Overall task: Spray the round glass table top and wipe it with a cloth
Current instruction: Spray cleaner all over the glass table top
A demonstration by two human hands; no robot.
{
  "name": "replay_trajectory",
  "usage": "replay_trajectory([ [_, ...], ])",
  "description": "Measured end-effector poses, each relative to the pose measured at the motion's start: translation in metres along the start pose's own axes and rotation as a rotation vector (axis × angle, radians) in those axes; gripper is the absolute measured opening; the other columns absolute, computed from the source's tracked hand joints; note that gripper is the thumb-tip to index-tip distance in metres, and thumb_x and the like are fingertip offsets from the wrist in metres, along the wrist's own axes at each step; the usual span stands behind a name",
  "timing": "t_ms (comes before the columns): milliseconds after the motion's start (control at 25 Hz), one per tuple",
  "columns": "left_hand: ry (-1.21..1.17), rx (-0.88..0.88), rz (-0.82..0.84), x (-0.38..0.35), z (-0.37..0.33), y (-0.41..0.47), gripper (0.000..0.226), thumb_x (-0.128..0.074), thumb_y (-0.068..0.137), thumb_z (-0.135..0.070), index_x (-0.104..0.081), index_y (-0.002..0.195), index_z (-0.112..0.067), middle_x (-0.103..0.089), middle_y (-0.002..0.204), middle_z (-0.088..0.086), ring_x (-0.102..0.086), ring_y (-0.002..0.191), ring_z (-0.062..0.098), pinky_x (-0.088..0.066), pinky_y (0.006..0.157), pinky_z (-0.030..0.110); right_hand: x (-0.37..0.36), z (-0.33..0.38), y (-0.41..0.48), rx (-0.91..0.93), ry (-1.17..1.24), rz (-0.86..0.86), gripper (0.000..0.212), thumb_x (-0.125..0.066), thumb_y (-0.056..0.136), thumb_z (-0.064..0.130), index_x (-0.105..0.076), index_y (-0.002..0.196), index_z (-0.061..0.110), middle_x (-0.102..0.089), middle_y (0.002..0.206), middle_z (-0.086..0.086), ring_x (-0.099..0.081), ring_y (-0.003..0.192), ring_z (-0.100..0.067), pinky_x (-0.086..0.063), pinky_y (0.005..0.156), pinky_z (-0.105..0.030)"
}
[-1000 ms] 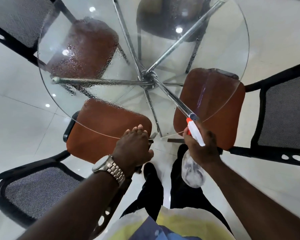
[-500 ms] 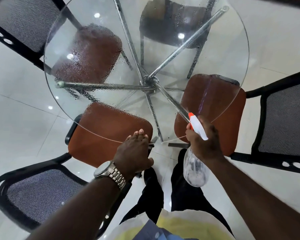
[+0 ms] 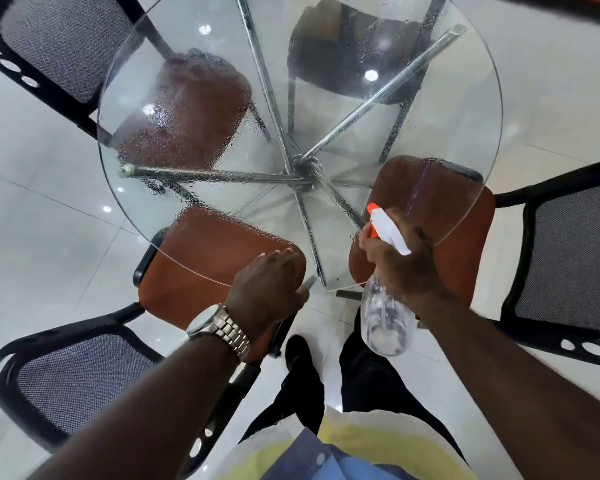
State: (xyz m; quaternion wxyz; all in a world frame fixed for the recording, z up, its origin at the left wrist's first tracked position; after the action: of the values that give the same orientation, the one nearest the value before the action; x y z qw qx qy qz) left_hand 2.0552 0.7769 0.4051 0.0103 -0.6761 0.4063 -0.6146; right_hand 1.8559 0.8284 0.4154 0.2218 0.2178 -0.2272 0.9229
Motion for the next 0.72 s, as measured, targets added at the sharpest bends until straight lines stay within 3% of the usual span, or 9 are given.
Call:
replay_trajectory([
  [120, -0.003, 0.0, -0.01, 0.001, -0.005, 0.01, 0.05, -0.055, 0.099, -0.046, -0.055, 0.137, -0.013, -0.054, 0.148, 0.005, -0.051, 0.136, 0.026, -0.04, 0.11, 0.039, 0.001, 0.005, 0.01, 0.015, -0.007, -0.013, 0.022, -0.058, 0.073, 0.031, -0.064, 0.088, 0.016, -0.069, 0.084, -0.004, -0.062, 0.088, -0.026, -0.054, 0.093, -0.053],
  [360, 0.005, -0.005, 0.014, -0.016, -0.004, 0.02, 0.058, -0.057, 0.096, -0.044, -0.049, 0.143, -0.011, -0.049, 0.152, 0.007, -0.048, 0.139, 0.027, -0.041, 0.112, 0.04, -0.006, 0.013, 0.032, 0.039, 0.01, 0.013, 0.032, -0.059, 0.067, 0.037, -0.064, 0.092, 0.019, -0.07, 0.087, -0.003, -0.066, 0.092, -0.039, -0.056, 0.092, -0.057],
  [440, -0.009, -0.004, 0.009, -0.015, -0.003, 0.022, 0.056, -0.058, 0.095, -0.043, -0.05, 0.141, -0.012, -0.049, 0.151, 0.007, -0.048, 0.139, 0.027, -0.043, 0.11, 0.041, -0.005, 0.016, 0.036, 0.014, 0.009, -0.015, 0.035, -0.058, 0.067, 0.036, -0.065, 0.097, 0.019, -0.07, 0.093, -0.007, -0.065, 0.096, -0.041, -0.057, 0.092, -0.056],
  [600, -0.058, 0.006, -0.01, -0.007, -0.004, 0.026, 0.055, -0.062, 0.093, -0.05, -0.053, 0.133, -0.015, -0.053, 0.144, 0.003, -0.054, 0.131, 0.026, -0.05, 0.1, 0.042, 0.0, 0.023, 0.044, 0.0, 0.059, -0.008, 0.033, -0.06, 0.073, 0.038, -0.067, 0.104, 0.028, -0.072, 0.091, 0.006, -0.068, 0.099, -0.037, -0.056, 0.097, -0.056],
  [720, -0.069, 0.015, -0.017, 0.006, -0.007, 0.03, 0.058, -0.064, 0.091, -0.05, -0.053, 0.136, -0.015, -0.051, 0.147, 0.004, -0.052, 0.134, 0.026, -0.05, 0.103, 0.043, 0.016, 0.022, 0.052, -0.018, 0.031, -0.07, 0.028, -0.056, 0.071, 0.041, -0.065, 0.092, 0.025, -0.071, 0.094, -0.003, -0.066, 0.101, -0.037, -0.055, 0.098, -0.054],
])
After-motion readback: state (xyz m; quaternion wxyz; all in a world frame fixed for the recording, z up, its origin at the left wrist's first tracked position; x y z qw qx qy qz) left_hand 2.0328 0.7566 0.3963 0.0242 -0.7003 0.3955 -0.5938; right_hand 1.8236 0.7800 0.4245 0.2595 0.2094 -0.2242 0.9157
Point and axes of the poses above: each hand's wrist, its own y-axis towards the middle knuckle, its own x-axis out of the back of the hand, z = x × y, the point moved 7 cm from there along y, towards the middle knuckle
